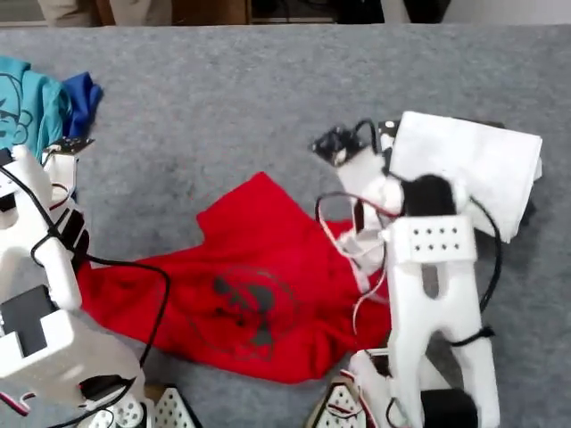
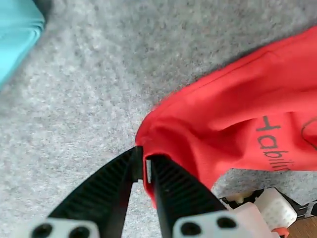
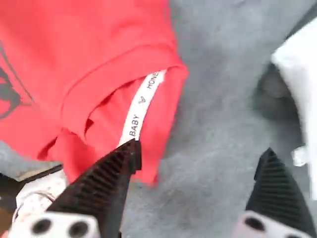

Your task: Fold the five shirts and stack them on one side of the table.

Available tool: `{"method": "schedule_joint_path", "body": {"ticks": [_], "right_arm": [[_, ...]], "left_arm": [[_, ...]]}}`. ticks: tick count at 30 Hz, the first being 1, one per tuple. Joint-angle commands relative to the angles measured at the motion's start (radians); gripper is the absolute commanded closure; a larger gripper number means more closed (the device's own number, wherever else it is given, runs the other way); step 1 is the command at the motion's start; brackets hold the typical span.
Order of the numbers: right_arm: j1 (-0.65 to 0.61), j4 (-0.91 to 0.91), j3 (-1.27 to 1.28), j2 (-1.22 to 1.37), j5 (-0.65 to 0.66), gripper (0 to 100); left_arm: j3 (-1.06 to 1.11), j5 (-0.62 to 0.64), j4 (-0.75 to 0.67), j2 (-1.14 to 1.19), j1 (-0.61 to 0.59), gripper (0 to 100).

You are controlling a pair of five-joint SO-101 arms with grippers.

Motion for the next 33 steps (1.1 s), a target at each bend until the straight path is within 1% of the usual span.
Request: {"method": "schedule_joint_path", "body": {"ticks": [1, 5, 7, 9, 12, 14, 16, 19, 20, 23, 27, 30, 33], "right_arm": [[-0.093, 0.049, -0.202, 0.094, -0.044, 63.8], [-0.216, 0.103, -0.351, 0.223, -0.075, 63.8], [-0.234, 0.106, -0.372, 0.243, -0.066, 63.8], [-0.206, 0.106, -0.351, 0.226, -0.003, 63.8], [-0.117, 0.106, -0.291, 0.188, 0.078, 63.8], [-0.058, 0.106, -0.248, 0.157, 0.094, 63.8], [-0.024, 0.106, -0.223, 0.127, 0.094, 63.8], [-0.051, 0.104, -0.237, 0.116, 0.086, 63.8], [-0.074, 0.103, -0.252, 0.125, 0.072, 63.8], [-0.136, 0.044, -0.314, 0.208, -0.031, 63.8], [-0.216, -0.048, -0.449, 0.426, -0.112, 63.8], [-0.291, -0.075, -0.625, 0.633, -0.180, 63.8], [-0.329, -0.087, -0.843, 0.852, -0.216, 63.8]], "left_arm": [[0.000, 0.014, -0.002, -0.008, 0.009, 98], [0.020, 0.015, -0.046, -0.016, 0.003, 98], [0.041, 0.015, -0.075, -0.018, 0.002, 98], [0.055, 0.015, -0.094, -0.018, -0.018, 98], [0.071, 0.015, -0.126, -0.016, -0.063, 98], [0.086, 0.015, -0.157, -0.015, -0.084, 98], [0.106, 0.015, -0.175, -0.016, -0.091, 98], [0.130, 0.015, -0.176, -0.016, -0.080, 98], [0.137, 0.015, -0.178, -0.016, -0.075, 98], [0.158, 0.015, -0.178, -0.016, -0.064, 98], [0.169, 0.017, -0.178, -0.016, -0.066, 98], [0.169, 0.017, -0.178, -0.016, -0.068, 98], [0.170, 0.017, -0.178, -0.016, -0.064, 98]]}}
